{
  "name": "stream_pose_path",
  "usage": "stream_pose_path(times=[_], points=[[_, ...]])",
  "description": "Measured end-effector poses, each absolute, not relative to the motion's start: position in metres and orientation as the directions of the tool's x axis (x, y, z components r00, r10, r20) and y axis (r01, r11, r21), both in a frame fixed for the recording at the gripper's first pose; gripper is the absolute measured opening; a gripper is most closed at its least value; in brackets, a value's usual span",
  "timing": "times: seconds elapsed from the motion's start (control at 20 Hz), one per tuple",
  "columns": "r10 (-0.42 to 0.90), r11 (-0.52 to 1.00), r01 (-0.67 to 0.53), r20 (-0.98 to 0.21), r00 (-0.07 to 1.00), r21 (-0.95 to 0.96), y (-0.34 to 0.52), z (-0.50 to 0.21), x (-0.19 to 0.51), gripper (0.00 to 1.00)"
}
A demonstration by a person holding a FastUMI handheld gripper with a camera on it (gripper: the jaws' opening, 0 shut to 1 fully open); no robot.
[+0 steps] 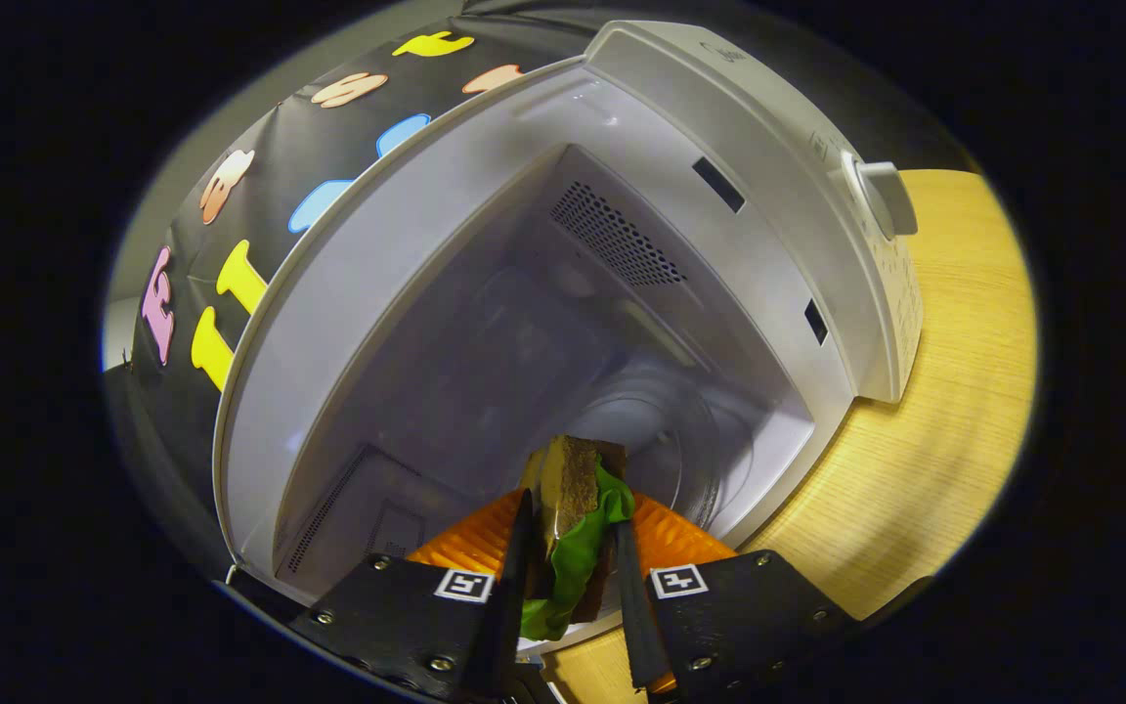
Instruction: Open the microwave, put the food inside, and close the microwave door.
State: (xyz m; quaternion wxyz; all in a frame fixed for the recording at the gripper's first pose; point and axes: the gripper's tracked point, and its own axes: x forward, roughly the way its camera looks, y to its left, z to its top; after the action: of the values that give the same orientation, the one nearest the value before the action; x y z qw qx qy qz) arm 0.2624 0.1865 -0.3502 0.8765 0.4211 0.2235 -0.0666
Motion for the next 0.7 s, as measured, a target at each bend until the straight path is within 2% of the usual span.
stream_pose_path(times=[0.05, 0.15, 0.2, 0.4, 0.7], points=[[0.073, 0.654, 0.301, -0.454, 0.888, 0.694, 0.186, -0.348, 0.259, 0.5], [0.056, 0.71, 0.308, -0.487, 0.872, 0.633, 0.181, -0.355, 0.252, 1.0], [0.05, 0.732, 0.309, -0.501, 0.864, 0.607, 0.178, -0.356, 0.248, 0.97], [-0.024, 0.835, 0.316, -0.544, 0.839, 0.45, 0.158, -0.356, 0.232, 0.97], [0.015, 0.878, 0.24, -0.526, 0.85, 0.413, 0.152, -0.323, 0.21, 0.97]])
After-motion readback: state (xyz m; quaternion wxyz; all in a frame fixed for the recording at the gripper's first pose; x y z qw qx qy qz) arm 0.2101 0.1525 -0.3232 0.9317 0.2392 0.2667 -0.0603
